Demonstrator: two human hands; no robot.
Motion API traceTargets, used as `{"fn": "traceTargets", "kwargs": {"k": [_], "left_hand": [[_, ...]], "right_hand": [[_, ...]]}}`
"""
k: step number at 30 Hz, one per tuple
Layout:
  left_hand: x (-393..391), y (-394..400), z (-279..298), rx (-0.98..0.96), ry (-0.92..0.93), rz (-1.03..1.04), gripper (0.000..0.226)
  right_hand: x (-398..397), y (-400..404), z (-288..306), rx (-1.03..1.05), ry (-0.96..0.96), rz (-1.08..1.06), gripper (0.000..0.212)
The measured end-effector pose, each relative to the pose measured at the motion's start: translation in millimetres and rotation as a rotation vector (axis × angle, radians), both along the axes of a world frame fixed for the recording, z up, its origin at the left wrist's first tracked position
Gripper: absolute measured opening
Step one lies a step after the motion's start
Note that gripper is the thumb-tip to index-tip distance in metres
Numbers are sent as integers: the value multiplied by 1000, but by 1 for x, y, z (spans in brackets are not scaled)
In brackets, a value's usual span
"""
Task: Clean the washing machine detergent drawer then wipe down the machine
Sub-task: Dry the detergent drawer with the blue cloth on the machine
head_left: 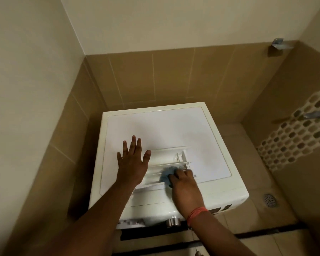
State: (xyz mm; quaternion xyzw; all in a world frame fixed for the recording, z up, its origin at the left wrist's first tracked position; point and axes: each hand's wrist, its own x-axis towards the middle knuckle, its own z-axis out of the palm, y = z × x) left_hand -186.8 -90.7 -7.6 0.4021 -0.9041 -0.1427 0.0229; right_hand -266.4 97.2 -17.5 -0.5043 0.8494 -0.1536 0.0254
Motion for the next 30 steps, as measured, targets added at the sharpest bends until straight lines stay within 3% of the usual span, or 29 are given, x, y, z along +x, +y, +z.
{"fn": "traceTargets", "kwargs": {"k": [4,8,14,20,25,30], "left_hand": [[0,2,1,76,78,7,94],[4,3,4,102,116,4,97],[-2,9,7,43,35,19,75],[-3,5,6,51,21,15,75],[0,6,7,29,35,4,77],[-1,8,7,10,2,11,78]], "right_hand": [[23,-43,21,180,3,162,33],[11,-48,29,328,-53,308,45],[-8,-46,49,681,226,265,35],[25,-54,45,390,64,331,42],[-21,-37,44,600,140,245,33],[26,-52,34,352,61,307,40]]}}
